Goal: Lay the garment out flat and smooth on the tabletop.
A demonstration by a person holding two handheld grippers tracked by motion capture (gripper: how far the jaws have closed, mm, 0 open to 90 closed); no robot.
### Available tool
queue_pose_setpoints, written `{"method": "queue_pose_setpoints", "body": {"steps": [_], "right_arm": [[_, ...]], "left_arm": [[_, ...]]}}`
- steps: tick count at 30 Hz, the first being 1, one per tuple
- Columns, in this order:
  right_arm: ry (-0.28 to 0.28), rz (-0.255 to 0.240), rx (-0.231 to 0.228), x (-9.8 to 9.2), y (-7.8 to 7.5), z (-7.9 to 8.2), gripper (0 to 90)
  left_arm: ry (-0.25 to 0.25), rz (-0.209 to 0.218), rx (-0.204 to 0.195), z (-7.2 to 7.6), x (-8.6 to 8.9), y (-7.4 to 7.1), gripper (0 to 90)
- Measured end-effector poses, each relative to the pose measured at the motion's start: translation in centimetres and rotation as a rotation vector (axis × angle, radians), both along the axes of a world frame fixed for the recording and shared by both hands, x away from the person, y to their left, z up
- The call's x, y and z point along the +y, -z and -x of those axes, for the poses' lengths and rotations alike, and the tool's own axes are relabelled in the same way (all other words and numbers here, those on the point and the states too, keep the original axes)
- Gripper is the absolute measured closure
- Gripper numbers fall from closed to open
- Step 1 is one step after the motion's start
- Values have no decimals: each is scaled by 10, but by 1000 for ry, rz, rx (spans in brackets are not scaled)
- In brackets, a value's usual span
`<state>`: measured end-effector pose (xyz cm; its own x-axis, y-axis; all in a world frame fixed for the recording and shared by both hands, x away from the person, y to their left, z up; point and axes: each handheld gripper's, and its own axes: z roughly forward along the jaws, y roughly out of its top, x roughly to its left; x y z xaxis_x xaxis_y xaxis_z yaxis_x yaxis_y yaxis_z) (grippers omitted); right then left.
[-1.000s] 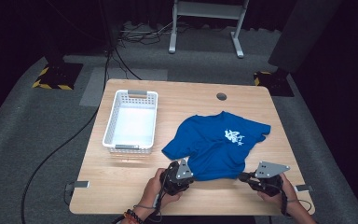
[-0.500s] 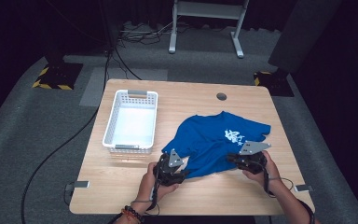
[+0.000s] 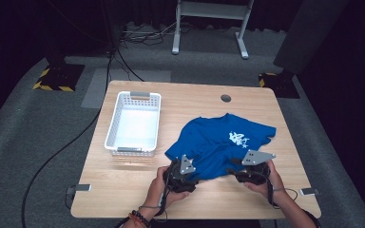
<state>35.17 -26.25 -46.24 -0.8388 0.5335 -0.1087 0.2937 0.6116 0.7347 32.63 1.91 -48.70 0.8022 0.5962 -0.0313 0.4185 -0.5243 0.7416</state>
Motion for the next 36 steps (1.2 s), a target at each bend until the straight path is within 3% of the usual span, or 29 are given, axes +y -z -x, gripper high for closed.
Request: {"method": "queue_pose_setpoints", "body": {"steps": [2, 7, 8, 10, 13, 17, 21, 26, 31, 36], "right_arm": [[-36, 22, 25, 6, 6, 5, 592], [-33, 55, 70, 17, 23, 0, 644], [-29, 65, 77, 18, 26, -2, 671], [-24, 69, 75, 18, 28, -4, 726], [-18, 65, 80, 16, 27, -7, 807], [-24, 85, 56, 10, 23, -4, 863], [-43, 57, 42, -3, 12, 4, 831], [-45, 48, 43, -19, 7, 14, 868], [-41, 79, 37, -26, 8, 18, 886], [28, 66, 9, -51, -2, 22, 886]], "left_arm": [[5, 1, 7, -1, -3, 1, 429], [32, -40, 22, -6, -14, 10, 456], [38, -55, 28, -8, -15, 14, 486], [34, -43, 15, -10, -15, 15, 533], [27, -40, 14, -14, -15, 14, 682], [34, -53, -4, -11, -13, 13, 792], [42, -45, -15, -9, -11, 10, 812], [59, -38, -9, -5, -9, 7, 798], [73, -62, -22, -1, -7, 5, 826], [64, -68, -25, 1, 1, 3, 831]]}}
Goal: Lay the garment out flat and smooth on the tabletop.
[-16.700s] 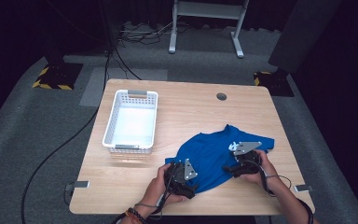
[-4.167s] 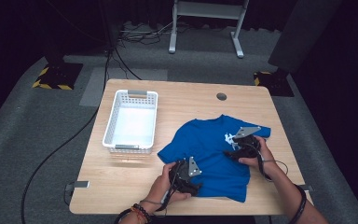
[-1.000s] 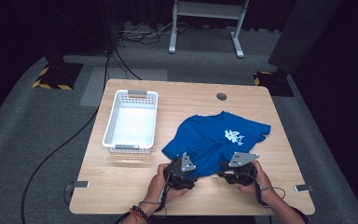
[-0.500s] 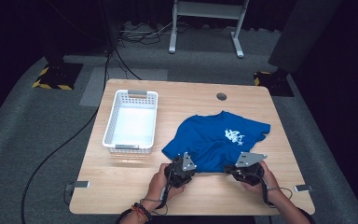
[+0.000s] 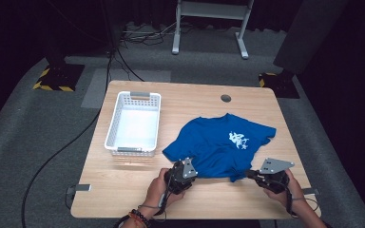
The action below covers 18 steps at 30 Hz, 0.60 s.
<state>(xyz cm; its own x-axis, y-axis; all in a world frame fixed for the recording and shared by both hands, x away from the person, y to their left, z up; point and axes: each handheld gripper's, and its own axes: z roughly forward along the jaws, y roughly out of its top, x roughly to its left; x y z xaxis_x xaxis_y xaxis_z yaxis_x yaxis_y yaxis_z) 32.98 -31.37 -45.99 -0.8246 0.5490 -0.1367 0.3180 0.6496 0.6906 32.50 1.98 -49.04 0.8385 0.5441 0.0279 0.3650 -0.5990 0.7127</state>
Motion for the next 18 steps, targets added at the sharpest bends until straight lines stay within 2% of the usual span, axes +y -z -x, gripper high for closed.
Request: {"method": "queue_pose_setpoints", "body": {"steps": [3, 7, 9, 10, 13, 15, 17, 18], "right_arm": [[54, 18, -41, -15, -6, 2, 886], [77, -7, -50, -31, -14, 6, 884], [64, -6, -49, -35, -16, 9, 879], [38, -7, -42, -35, -17, 12, 876], [-26, 3, -15, -32, -17, 22, 813], [-48, 6, -10, -30, -18, 27, 779], [-62, -9, -1, -29, -20, 30, 663], [-56, -14, 1, -29, -20, 29, 626]], "left_arm": [[-7, -1, -4, 1, 5, -2, 831], [13, 2, 11, 4, 7, -4, 815], [28, -5, 17, 7, 6, -5, 776], [41, -3, 17, 9, 5, -5, 746], [76, 13, 21, 15, 4, -9, 714], [98, 37, 28, 19, 3, -13, 694], [109, 50, 27, 21, 0, -16, 656], [108, 46, 20, 22, -2, -18, 598]]}}
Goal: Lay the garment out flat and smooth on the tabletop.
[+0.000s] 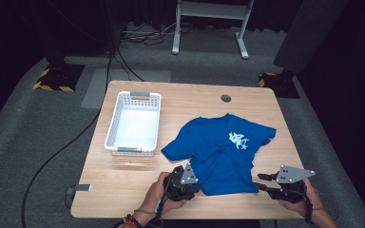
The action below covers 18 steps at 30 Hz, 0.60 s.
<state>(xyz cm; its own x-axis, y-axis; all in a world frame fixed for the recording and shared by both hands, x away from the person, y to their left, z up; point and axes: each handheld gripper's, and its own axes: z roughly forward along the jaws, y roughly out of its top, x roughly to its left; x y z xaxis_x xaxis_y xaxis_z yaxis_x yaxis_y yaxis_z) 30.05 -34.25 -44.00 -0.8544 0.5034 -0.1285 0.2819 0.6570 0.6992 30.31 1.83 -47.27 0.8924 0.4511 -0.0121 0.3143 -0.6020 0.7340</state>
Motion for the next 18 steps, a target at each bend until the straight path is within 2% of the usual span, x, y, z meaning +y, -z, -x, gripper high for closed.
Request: {"method": "queue_pose_setpoints", "body": {"steps": [2, 4, 6, 7, 9, 13, 14, 15, 16, 18], "right_arm": [[20, 11, -15, 2, 0, -3, 523], [46, 2, -9, 4, 1, -13, 509], [60, 27, -17, 7, 3, -24, 502], [85, 34, -10, 9, 7, -35, 516], [86, 44, 19, 14, 14, -54, 512], [93, 73, 37, 27, 28, -86, 476], [106, 77, 27, 31, 31, -96, 474], [109, 56, 41, 33, 34, -103, 468], [112, 53, 44, 36, 36, -110, 457], [138, 59, 38, 40, 40, -123, 437]], "left_arm": [[0, -2, -1, -2, -5, -1, 545], [-17, -8, -6, -6, -11, -1, 495], [-36, -32, -20, -11, -20, 2, 471], [-42, -41, -23, -13, -23, 3, 459], [-55, -55, -21, -20, -30, 9, 458], [-55, -99, -19, -28, -38, 17, 442], [-49, -109, -18, -28, -39, 19, 441], [-44, -129, -25, -26, -40, 21, 438], [-42, -124, -36, -24, -40, 22, 436], [-26, -126, -31, -22, -39, 21, 439]]}}
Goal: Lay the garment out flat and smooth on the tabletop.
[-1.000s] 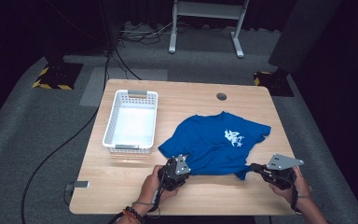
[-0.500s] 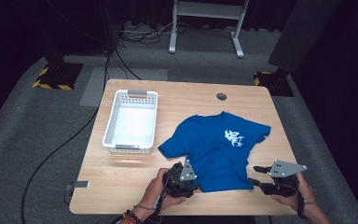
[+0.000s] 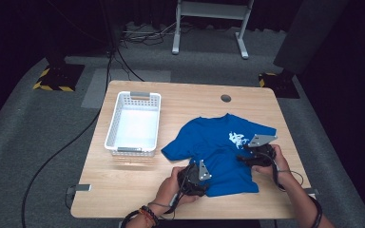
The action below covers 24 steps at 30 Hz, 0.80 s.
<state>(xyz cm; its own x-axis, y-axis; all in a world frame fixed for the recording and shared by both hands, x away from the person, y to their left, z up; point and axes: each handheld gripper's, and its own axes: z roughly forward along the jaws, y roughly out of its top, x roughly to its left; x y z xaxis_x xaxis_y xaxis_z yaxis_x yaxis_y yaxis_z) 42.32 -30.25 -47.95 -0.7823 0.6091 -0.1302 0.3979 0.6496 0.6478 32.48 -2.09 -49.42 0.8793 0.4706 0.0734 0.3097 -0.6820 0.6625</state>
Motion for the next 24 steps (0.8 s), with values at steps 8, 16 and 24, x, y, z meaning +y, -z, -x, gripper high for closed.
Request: {"method": "queue_pose_setpoints", "body": {"steps": [8, 16, 24], "right_arm": [[93, -26, 66, 0, 11, -42, 324], [143, 3, 53, -3, 10, -54, 231], [99, -38, -10, -35, -6, 4, 186]], "left_arm": [[101, -11, 70, 16, 2, -1, 435], [113, -17, 61, 25, 3, -1, 423], [7, 115, 48, 20, 21, -16, 211]]}}
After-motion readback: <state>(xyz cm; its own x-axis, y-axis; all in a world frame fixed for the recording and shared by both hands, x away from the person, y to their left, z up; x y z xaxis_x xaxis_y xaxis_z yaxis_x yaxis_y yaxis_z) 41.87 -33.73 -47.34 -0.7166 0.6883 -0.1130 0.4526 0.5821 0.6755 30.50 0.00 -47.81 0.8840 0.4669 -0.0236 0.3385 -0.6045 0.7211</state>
